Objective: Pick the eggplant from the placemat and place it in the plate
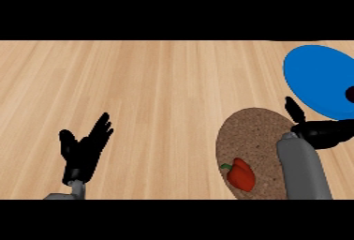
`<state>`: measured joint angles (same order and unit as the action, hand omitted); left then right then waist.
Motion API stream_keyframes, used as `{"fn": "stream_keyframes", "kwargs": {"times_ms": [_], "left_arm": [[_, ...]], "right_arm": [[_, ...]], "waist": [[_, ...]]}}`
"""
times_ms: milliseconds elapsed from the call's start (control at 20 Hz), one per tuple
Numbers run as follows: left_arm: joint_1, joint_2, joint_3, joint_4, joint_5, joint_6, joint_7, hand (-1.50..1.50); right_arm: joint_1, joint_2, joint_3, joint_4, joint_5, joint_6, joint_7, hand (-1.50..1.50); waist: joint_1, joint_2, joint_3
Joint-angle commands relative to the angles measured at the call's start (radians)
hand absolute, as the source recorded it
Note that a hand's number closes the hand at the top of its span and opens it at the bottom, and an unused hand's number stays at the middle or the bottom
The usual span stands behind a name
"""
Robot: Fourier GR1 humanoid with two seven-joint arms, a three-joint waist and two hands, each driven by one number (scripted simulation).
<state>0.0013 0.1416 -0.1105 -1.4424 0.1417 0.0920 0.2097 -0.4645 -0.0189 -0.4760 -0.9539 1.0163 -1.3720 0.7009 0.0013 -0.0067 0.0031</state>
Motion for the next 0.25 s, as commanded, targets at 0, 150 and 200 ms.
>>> {"fn": "stream_keyframes", "kwargs": {"times_ms": [0,150,200], "left_arm": [[-0.007,-0.027,-0.011,0.002,-0.028,0.028,0.04,0.0],[0.054,0.009,0.014,0.002,0.02,-0.055,-0.017,0.0],[-0.015,-0.029,0.004,0.013,-0.016,0.004,0.023,0.0]], "right_arm": [[0.034,0.018,0.022,-0.059,0.114,0.012,0.119,-1.5],[-0.003,0.018,0.048,0.049,0.133,-0.102,0.178,-1.5],[-0.013,0.019,0.028,0.042,0.183,-0.077,0.199,-1.5]], "waist": [[-0.004,0.003,-0.005],[0.005,0.004,-0.005],[0.0,0.004,-0.004]]}}
